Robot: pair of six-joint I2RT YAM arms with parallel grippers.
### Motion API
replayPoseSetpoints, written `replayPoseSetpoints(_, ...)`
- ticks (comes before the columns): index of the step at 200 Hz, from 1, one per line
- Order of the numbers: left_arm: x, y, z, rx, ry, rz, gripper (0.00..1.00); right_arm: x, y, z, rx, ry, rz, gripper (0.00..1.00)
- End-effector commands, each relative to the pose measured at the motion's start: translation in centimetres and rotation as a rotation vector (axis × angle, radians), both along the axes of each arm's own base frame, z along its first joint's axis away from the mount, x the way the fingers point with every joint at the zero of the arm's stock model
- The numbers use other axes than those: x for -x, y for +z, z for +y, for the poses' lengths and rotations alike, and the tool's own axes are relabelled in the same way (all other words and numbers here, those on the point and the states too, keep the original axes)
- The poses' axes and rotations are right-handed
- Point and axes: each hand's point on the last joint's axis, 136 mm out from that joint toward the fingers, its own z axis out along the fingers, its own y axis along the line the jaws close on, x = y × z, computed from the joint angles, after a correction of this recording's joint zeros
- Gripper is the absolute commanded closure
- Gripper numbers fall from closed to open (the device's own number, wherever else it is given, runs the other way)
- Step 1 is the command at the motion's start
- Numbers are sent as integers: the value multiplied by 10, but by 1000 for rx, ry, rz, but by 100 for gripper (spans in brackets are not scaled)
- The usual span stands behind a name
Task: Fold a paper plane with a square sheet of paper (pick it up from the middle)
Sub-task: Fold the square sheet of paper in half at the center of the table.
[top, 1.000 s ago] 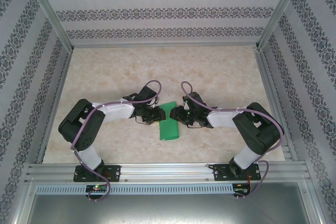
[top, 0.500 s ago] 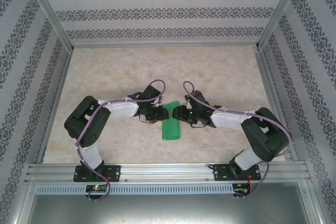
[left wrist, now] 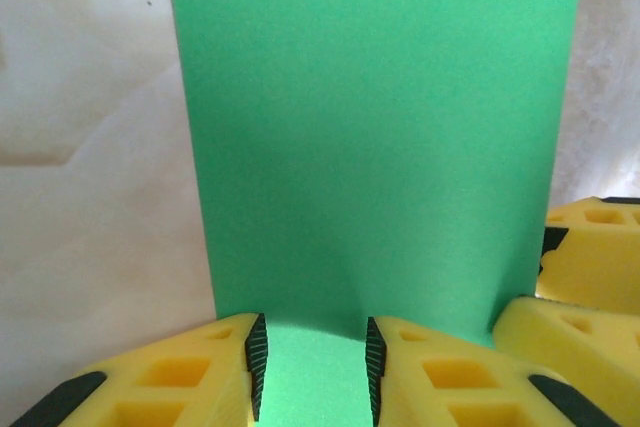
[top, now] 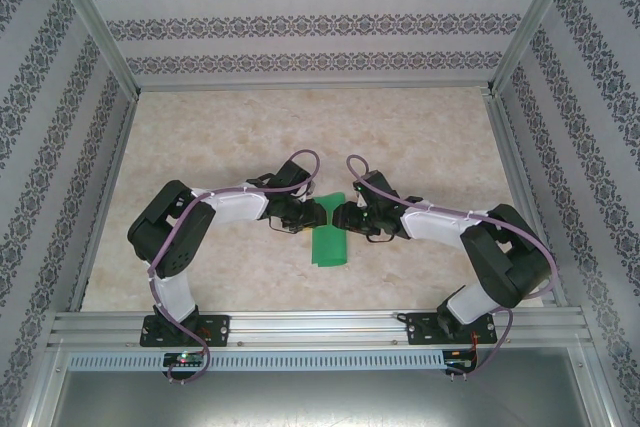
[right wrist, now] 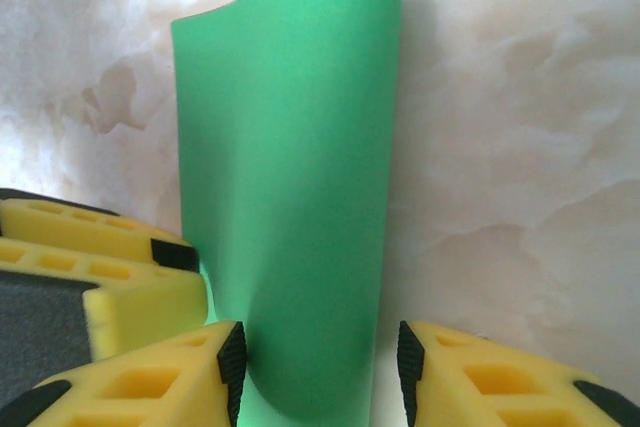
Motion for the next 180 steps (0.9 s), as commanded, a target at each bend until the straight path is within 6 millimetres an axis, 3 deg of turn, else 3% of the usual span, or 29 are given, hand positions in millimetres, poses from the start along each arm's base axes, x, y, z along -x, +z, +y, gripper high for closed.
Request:
replayPoseSetpoints(1, -4, 13, -10, 20, -33, -40, 64, -3, -6, -6, 30, 4, -1, 55)
replayPoseSetpoints(89, -9, 37, -3, -34, -52, -92, 62, -1, -7, -13, 73, 59, -1, 61)
replayPoseSetpoints(180, -11, 48, 8, -87, -52, -120, 61, -2, -9, -21, 110, 68, 10, 62)
